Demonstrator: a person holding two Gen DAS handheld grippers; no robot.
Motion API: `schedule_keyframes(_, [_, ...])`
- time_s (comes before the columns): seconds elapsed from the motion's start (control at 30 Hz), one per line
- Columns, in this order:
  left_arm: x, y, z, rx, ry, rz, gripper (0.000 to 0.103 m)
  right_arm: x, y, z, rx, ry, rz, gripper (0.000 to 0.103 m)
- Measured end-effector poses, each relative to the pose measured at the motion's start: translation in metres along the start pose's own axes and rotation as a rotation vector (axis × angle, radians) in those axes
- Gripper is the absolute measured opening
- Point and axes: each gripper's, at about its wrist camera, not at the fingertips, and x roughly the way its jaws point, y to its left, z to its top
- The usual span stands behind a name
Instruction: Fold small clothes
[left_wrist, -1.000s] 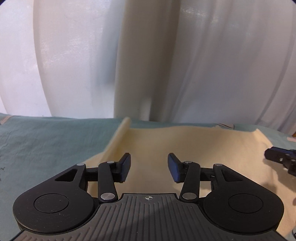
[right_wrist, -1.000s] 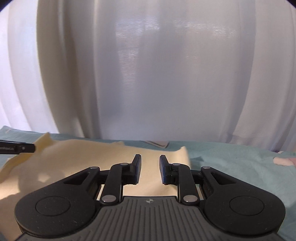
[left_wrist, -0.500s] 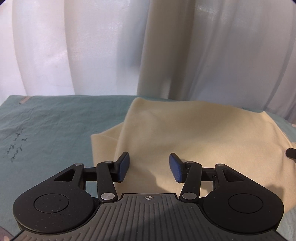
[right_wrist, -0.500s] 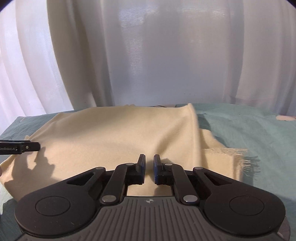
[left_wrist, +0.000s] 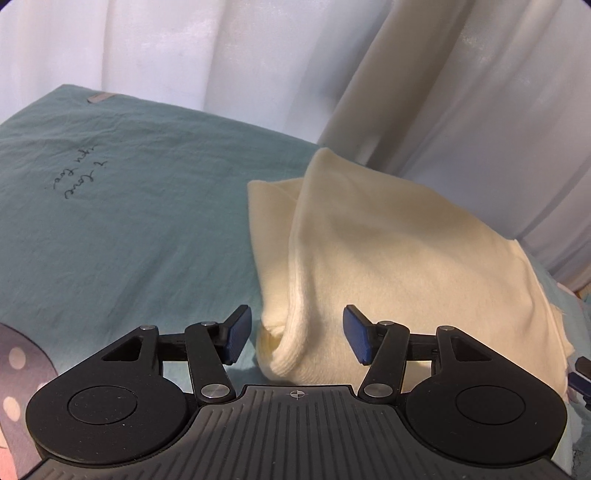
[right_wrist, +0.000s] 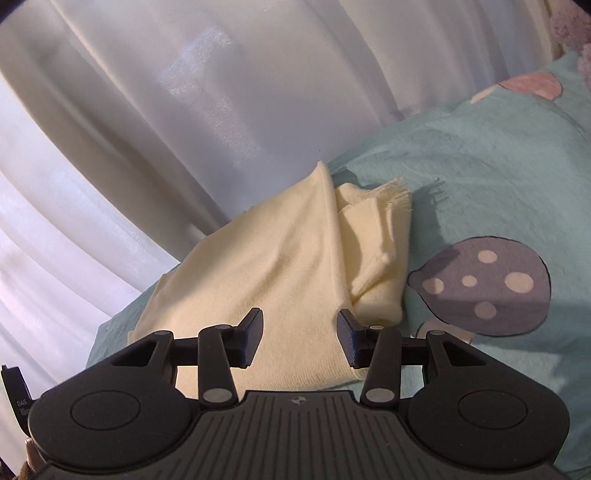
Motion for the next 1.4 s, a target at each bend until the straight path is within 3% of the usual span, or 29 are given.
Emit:
schedule_keyframes(0.13, [0.005, 0.001, -0.003, -0.028, 0.023, -0.016, 0.054, -0.011, -0.010, -0.001, 0.002, -0.001, -0.107, 0.044])
schedule_keyframes(0.2, [0.008, 0.001, -0.003, -0.026, 0.030, -0.006, 0.050, -0.004, -0.014, -0.002, 0.015, 0.037, -0.098, 0.041])
schedule_keyframes(0.27, [0.009, -0.001, -0.003, -0.023, 0.031, 0.002, 0.049, 0.002, -0.012, -0.007, -0.002, 0.059, -0.093, 0.031])
schedule_keyframes(0.33, [0.008, -0.001, -0.003, -0.021, 0.033, 0.005, 0.047, 0.007, -0.006, -0.011, -0.028, 0.065, -0.090, 0.029])
schedule_keyframes(0.43, [0.007, -0.001, -0.002, -0.015, 0.036, 0.008, 0.038, 0.013, 0.003, -0.016, -0.091, 0.080, -0.115, 0.020])
schedule_keyframes(0.5, [0.003, 0.001, -0.002, -0.023, 0.033, 0.000, 0.029, 0.013, 0.011, -0.017, -0.151, 0.061, -0.138, 0.017])
schedule_keyframes(0.67, [-0.002, 0.001, -0.002, -0.010, 0.025, 0.001, 0.024, -0.003, 0.023, -0.010, -0.234, -0.035, -0.208, 0.008])
schedule_keyframes(0.73, [0.001, 0.003, -0.003, -0.013, 0.038, 0.022, 0.031, 0.004, 0.022, -0.009, -0.283, -0.011, -0.276, 0.007])
schedule_keyframes(0.8, [0.001, 0.007, -0.003, -0.035, 0.039, 0.037, 0.047, 0.009, 0.023, -0.013, -0.349, 0.019, -0.323, 0.007])
schedule_keyframes(1.03, [0.000, 0.009, 0.003, -0.018, 0.033, 0.040, 0.058, -0.011, 0.051, -0.012, -0.484, -0.104, -0.343, 0.026])
schedule_keyframes(1.1, [0.004, 0.011, 0.005, -0.034, 0.038, 0.024, 0.061, -0.015, 0.060, -0.010, -0.493, -0.146, -0.304, 0.034])
schedule_keyframes(1.17, [0.007, 0.012, 0.007, -0.040, 0.043, 0.017, 0.062, -0.012, 0.069, -0.008, -0.487, -0.150, -0.241, 0.049])
schedule_keyframes(1.27, [0.012, 0.013, 0.011, -0.037, 0.042, 0.011, 0.068, 0.000, 0.082, -0.013, -0.467, -0.109, -0.112, 0.050])
schedule_keyframes(1.4, [0.019, 0.020, 0.020, -0.065, 0.045, -0.030, 0.074, 0.025, 0.106, -0.033, -0.511, -0.028, -0.069, 0.050])
